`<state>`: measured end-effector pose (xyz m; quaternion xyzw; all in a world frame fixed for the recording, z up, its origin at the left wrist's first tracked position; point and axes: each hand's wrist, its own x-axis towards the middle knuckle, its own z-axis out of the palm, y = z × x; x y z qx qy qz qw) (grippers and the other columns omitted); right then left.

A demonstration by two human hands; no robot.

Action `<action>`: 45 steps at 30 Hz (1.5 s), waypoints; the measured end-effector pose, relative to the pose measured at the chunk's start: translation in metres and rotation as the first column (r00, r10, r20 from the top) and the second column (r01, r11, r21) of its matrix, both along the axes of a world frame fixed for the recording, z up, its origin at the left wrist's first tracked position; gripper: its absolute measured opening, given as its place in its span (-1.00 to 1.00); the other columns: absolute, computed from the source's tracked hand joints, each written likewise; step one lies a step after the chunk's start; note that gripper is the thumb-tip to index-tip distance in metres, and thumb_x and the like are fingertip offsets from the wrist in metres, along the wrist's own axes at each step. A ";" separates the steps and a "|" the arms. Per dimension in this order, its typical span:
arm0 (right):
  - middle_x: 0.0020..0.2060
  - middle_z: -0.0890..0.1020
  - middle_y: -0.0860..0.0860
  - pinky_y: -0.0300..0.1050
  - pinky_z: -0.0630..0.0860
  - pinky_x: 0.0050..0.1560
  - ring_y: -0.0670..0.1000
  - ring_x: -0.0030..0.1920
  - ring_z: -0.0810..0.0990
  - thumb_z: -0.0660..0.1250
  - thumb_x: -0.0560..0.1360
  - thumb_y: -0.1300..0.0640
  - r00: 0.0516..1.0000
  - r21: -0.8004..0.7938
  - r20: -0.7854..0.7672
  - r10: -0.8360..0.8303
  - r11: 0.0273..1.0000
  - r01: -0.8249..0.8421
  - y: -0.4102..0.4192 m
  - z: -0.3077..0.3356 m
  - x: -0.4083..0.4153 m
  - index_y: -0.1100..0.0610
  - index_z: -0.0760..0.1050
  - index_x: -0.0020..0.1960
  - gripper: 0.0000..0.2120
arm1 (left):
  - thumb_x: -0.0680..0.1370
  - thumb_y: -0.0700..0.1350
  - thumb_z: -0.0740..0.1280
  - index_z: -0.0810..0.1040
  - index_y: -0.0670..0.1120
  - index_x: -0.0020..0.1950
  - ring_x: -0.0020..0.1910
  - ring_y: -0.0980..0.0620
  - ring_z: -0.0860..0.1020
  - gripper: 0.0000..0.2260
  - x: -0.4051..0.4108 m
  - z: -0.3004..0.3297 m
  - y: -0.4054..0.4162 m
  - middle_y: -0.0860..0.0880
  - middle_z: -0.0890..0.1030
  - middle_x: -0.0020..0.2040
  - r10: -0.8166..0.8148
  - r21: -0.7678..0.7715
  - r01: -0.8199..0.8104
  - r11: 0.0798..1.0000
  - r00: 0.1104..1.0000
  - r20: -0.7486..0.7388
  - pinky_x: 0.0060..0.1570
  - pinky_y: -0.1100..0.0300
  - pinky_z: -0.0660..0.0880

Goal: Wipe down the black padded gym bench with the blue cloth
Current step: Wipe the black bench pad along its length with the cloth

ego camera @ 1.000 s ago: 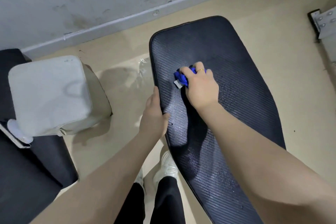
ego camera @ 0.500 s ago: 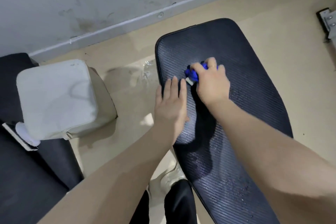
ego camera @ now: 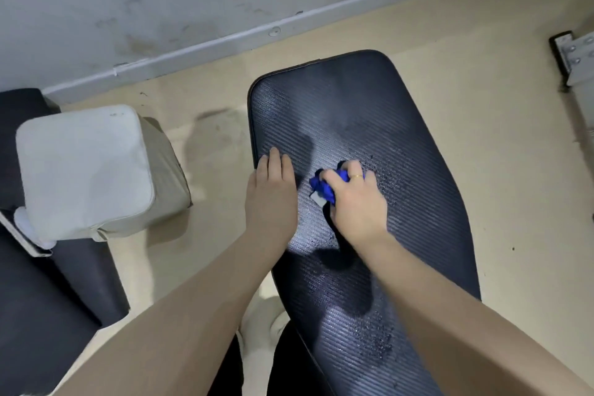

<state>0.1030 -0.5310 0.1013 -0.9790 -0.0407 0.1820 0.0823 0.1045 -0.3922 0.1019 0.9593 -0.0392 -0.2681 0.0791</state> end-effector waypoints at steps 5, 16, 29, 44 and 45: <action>0.17 0.35 0.11 -0.08 0.31 -0.30 0.20 0.03 0.36 0.22 0.47 0.24 0.991 -0.016 0.101 -0.087 0.996 0.089 -0.006 -0.010 0.086 0.01 0.37 0.12 -0.74 | 0.44 -0.07 0.41 -0.02 -0.21 0.52 0.52 -0.18 0.04 -0.18 0.006 0.000 -0.006 -0.20 -0.02 0.55 0.025 0.023 -0.025 0.999 1.000 -0.017 0.46 0.04 0.08; 0.17 0.39 0.12 -0.05 0.35 -0.29 0.21 0.07 0.38 0.29 0.43 0.19 0.977 0.040 -0.092 0.191 0.981 -0.188 -0.035 0.007 0.004 -0.02 0.40 0.21 -0.63 | 0.40 0.07 0.45 -0.25 -0.20 0.53 0.52 -0.28 -0.05 0.03 -0.015 0.015 -0.039 -0.31 -0.12 0.53 0.598 -0.036 -0.606 0.794 0.791 -0.126 0.48 -0.07 -0.04; 0.04 0.48 0.14 -0.10 0.38 -0.46 0.22 -0.08 0.45 0.39 0.33 0.23 0.995 0.106 -0.031 0.093 0.990 -0.090 -0.054 0.001 0.002 0.00 0.49 0.09 -0.64 | 0.35 0.17 0.47 -0.30 -0.19 0.52 0.50 -0.33 -0.15 0.13 -0.007 0.008 -0.075 -0.08 -0.26 0.56 0.762 -0.024 -0.790 0.613 0.599 -0.244 0.48 -0.06 -0.11; 0.00 0.49 0.15 -0.08 0.44 -0.47 0.23 -0.13 0.45 0.36 0.33 0.26 0.989 0.147 0.147 -0.006 0.989 -0.016 -0.078 -0.013 0.017 0.02 0.51 0.07 -0.66 | 0.36 0.15 0.47 -0.35 -0.24 0.49 0.47 -0.42 -0.18 0.15 0.001 -0.005 -0.083 -0.13 -0.35 0.53 0.755 0.046 -0.772 0.634 0.605 -0.253 0.47 -0.15 -0.15; 0.00 0.49 0.15 -0.06 0.47 -0.46 0.22 -0.13 0.46 0.38 0.31 0.25 0.994 0.136 0.112 0.013 0.990 -0.028 -0.080 -0.010 0.000 0.01 0.52 0.07 -0.64 | 0.36 0.16 0.47 -0.36 -0.24 0.49 0.48 -0.42 -0.18 0.15 0.001 -0.003 -0.083 -0.13 -0.35 0.53 0.753 0.049 -0.769 0.638 0.608 -0.252 0.47 -0.14 -0.15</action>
